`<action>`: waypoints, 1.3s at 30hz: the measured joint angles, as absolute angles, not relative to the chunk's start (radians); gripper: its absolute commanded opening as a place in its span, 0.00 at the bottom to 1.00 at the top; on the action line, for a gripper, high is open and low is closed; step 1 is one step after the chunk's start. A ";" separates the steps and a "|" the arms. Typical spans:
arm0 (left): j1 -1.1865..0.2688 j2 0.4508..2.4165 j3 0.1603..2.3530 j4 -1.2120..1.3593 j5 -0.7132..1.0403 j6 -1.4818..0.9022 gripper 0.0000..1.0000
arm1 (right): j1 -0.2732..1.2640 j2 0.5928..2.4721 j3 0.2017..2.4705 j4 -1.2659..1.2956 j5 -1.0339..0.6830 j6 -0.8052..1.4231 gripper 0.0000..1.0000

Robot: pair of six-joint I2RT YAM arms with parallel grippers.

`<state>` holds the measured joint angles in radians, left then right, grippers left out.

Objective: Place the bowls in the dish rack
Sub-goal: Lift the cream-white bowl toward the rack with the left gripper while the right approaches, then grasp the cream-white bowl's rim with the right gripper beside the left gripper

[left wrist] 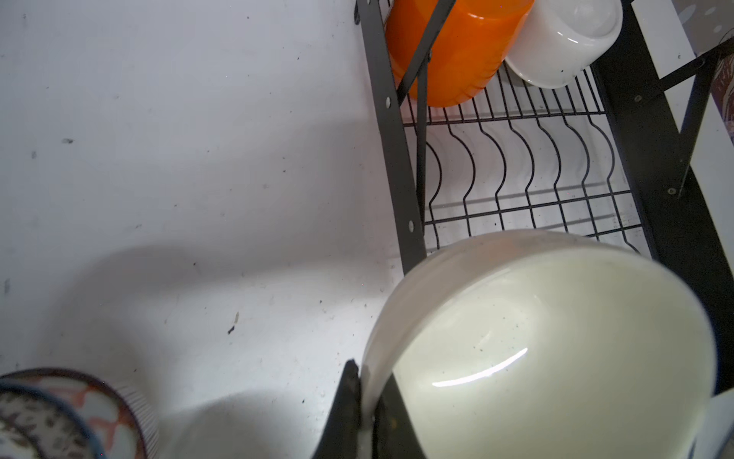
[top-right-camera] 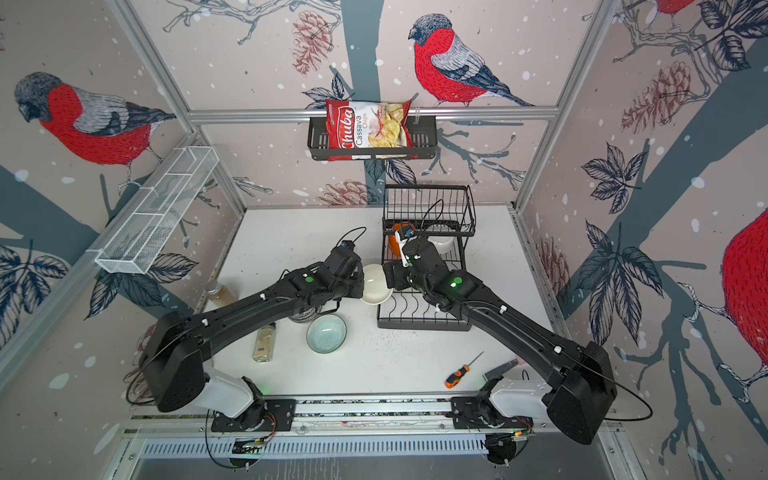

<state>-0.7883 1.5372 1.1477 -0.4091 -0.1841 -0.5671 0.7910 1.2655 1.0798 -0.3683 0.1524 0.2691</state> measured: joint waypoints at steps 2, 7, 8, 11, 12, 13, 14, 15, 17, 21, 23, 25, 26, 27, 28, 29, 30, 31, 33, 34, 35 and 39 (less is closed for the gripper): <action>-0.788 1.580 1.188 -0.407 -0.183 -0.548 0.00 | 0.790 1.267 1.080 -0.378 0.150 0.273 0.81; -0.788 1.640 1.252 -0.404 -0.165 -0.542 0.00 | 0.789 1.291 1.080 -0.392 0.147 0.287 0.77; -0.788 1.642 1.254 -0.403 -0.159 -0.540 0.00 | 0.788 1.298 1.079 -0.400 0.147 0.288 0.76; -0.788 1.644 1.256 -0.404 -0.157 -0.524 0.00 | 0.785 1.316 1.075 -0.416 0.160 0.295 0.72; -0.788 1.644 1.257 -0.402 -0.157 -0.524 0.00 | 0.783 1.320 1.074 -0.421 0.165 0.297 0.71; -0.788 1.644 1.257 -0.402 -0.158 -0.523 0.00 | 0.781 1.325 1.073 -0.425 0.170 0.302 0.70; -0.788 1.643 1.257 -0.402 -0.158 -0.522 0.00 | 0.780 1.330 1.073 -0.427 0.174 0.314 0.69; -0.788 1.642 1.257 -0.402 -0.157 -0.516 0.00 | 0.778 1.336 1.073 -0.427 0.176 0.313 0.68; -0.788 1.641 1.257 -0.402 -0.156 -0.516 0.00 | 0.778 1.348 1.073 -0.427 0.181 0.316 0.67; -0.788 1.636 1.252 -0.399 -0.153 -0.516 0.00 | 0.774 1.374 1.082 -0.430 0.191 0.324 0.62; -0.788 1.633 1.246 -0.393 -0.144 -0.516 0.00 | 0.773 1.386 1.090 -0.429 0.204 0.338 0.59; -0.788 1.631 1.243 -0.390 -0.133 -0.515 0.00 | 0.772 1.398 1.097 -0.428 0.214 0.340 0.56; -0.788 1.631 1.242 -0.386 -0.131 -0.512 0.00 | 0.772 1.404 1.100 -0.428 0.220 0.342 0.55; -0.788 1.631 1.242 -0.384 -0.131 -0.508 0.00 | 0.772 1.410 1.104 -0.427 0.225 0.343 0.54; -0.788 1.631 1.241 -0.381 -0.131 -0.505 0.00 | 0.772 1.417 1.108 -0.427 0.229 0.344 0.54; -0.788 1.630 1.238 -0.377 -0.131 -0.505 0.00 | 0.772 1.425 1.112 -0.428 0.232 0.344 0.53; -0.788 1.630 1.236 -0.374 -0.131 -0.505 0.00 | 0.772 1.430 1.114 -0.427 0.233 0.344 0.52; -0.788 1.629 1.232 -0.372 -0.131 -0.505 0.00 | 0.772 1.435 1.117 -0.427 0.236 0.344 0.51; -0.788 1.629 1.229 -0.372 -0.125 -0.505 0.00 | 0.772 1.444 1.120 -0.427 0.237 0.344 0.49; -0.788 1.629 1.229 -0.371 -0.122 -0.505 0.00 | 0.772 1.448 1.122 -0.428 0.239 0.344 0.48; -0.788 1.628 1.229 -0.371 -0.120 -0.505 0.00 | 0.772 1.452 1.122 -0.428 0.239 0.344 0.48; -0.788 1.624 1.221 -0.356 -0.112 -0.505 0.00 | 0.773 1.465 1.124 -0.427 0.239 0.344 0.43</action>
<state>-0.7883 1.6241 1.2205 -0.3557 -0.1120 -0.5045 0.7734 1.4647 1.1236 -0.4274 0.2394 0.3435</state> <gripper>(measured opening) 0.095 0.462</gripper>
